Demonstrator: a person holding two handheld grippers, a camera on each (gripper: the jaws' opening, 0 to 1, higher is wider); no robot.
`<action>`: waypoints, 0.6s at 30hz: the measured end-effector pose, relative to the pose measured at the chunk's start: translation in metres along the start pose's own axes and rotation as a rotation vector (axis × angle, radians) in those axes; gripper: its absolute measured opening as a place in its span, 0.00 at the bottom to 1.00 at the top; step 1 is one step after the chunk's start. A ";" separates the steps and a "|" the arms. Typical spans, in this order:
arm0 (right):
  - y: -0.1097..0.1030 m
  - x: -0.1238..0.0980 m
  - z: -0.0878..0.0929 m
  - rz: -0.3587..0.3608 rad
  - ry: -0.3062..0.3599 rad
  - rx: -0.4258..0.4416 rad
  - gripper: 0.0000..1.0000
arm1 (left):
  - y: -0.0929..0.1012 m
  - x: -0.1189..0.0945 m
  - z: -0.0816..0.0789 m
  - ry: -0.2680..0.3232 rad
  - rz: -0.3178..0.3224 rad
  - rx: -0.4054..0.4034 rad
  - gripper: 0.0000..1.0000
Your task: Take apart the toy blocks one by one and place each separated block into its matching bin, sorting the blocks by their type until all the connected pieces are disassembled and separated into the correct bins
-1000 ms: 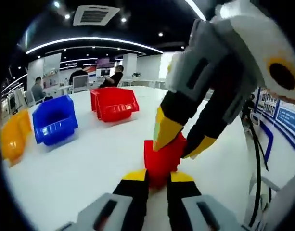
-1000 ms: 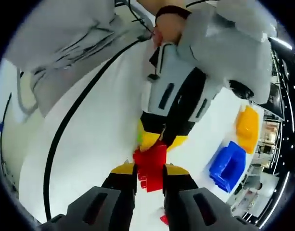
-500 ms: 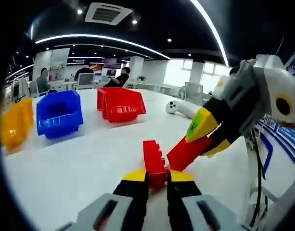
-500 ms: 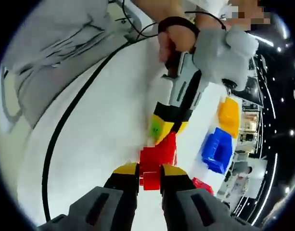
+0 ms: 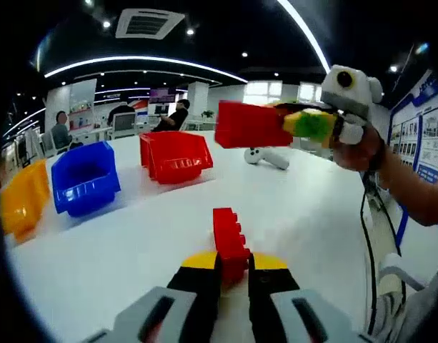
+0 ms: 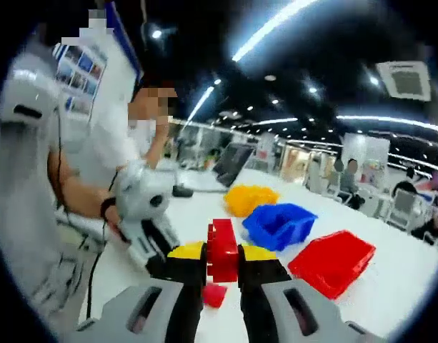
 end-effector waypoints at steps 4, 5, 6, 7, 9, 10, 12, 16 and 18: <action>0.046 0.017 -0.001 0.236 0.049 0.107 0.19 | 0.003 0.001 0.002 0.008 -0.019 0.028 0.16; 0.056 0.019 -0.001 0.323 0.049 0.128 0.19 | 0.003 0.000 0.002 0.008 -0.022 0.031 0.16; 0.068 0.021 0.001 0.395 0.040 0.162 0.19 | 0.003 0.001 0.002 0.008 -0.023 0.032 0.16; 0.077 0.024 0.004 0.434 0.027 0.185 0.19 | 0.002 0.000 0.002 0.008 -0.021 0.028 0.16; 0.092 0.032 0.012 0.477 -0.011 0.180 0.19 | 0.001 0.001 0.002 0.009 -0.013 0.020 0.16; 0.094 0.035 0.014 0.479 -0.014 0.180 0.19 | 0.001 0.001 0.002 0.009 -0.011 0.021 0.16; 0.102 0.042 0.018 0.486 -0.018 0.183 0.19 | 0.001 0.002 0.001 0.006 -0.007 0.026 0.16; 0.120 0.051 0.029 0.539 -0.042 0.193 0.29 | 0.002 0.002 0.002 0.011 -0.011 0.025 0.17; 0.125 0.049 0.034 0.574 -0.064 0.190 0.51 | 0.002 0.002 0.002 0.012 -0.011 0.022 0.17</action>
Point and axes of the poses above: the point that each gripper's makers call its tool centre point, and the gripper's own axes: x roughly forward along the fingers, y roughly to its right, z roughly out of its underside, the point moved 7 cm from there along -x, roughly backward along the fingers, and after that the axes turned 2 degrees about x, right-handed, at the moved point
